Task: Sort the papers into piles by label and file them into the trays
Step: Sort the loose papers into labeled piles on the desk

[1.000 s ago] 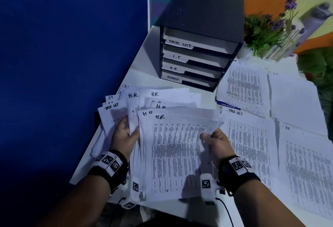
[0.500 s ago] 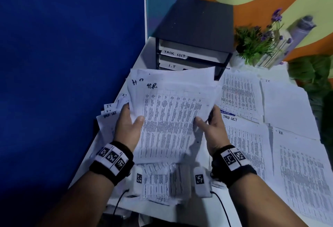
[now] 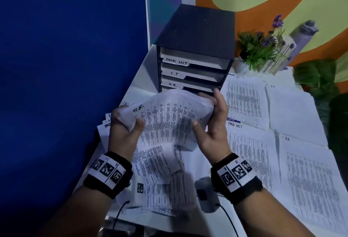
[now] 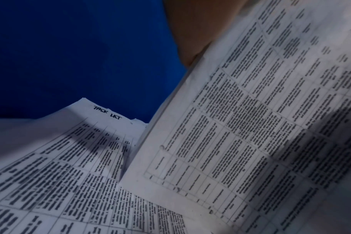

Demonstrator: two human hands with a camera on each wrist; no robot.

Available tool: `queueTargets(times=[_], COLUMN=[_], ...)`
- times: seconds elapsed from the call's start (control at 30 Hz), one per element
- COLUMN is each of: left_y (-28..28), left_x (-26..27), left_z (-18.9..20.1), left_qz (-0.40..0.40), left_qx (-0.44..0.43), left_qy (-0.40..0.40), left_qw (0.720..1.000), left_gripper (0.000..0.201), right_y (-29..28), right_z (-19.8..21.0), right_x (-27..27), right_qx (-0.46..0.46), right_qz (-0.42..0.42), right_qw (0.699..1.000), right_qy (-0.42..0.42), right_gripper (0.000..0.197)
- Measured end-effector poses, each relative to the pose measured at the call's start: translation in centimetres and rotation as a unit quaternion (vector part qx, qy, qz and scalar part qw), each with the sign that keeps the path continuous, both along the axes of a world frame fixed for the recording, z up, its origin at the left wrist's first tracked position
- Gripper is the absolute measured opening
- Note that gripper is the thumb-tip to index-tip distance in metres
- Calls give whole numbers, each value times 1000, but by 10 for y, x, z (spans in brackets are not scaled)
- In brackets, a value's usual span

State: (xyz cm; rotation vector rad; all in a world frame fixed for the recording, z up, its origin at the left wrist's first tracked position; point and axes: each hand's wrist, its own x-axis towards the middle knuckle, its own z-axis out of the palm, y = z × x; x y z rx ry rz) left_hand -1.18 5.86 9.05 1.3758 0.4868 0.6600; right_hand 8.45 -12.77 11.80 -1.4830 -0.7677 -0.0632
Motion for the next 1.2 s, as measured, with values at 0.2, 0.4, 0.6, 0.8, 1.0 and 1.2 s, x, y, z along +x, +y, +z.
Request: queueTargets(times=[0.2,0.4,0.6,0.8,1.0,1.2], left_y=[2,-1,-20,-98,-184,-228], left_x=[6,11,44,72,86,97], left_z=[-5,-32,-25,-32,-65,-99], left_qz=[3,17,52,-190,-408,-467], left_qx=[-24,-16,-6,19,120,362], left_qy=[7,133,136,246,313,307], left_qw=[1000,991,989,950,849,746], left_gripper=[68,37,28,39,46,52], right_y=[4,0,-35,-119,-256,-380], right_z=[16,-17,-24,-51,-90,-104], right_x=[12,4,25,63,69,61], right_qx=[-81,-51,-173,-231,-306,-346], right_qz=[-59,-51,-111,-334,-432,-490], right_qw=[985,990,965,893,800,727], right_qy=[-142,124,164,195,281,332], right_gripper=[44,57,17,14,18,19])
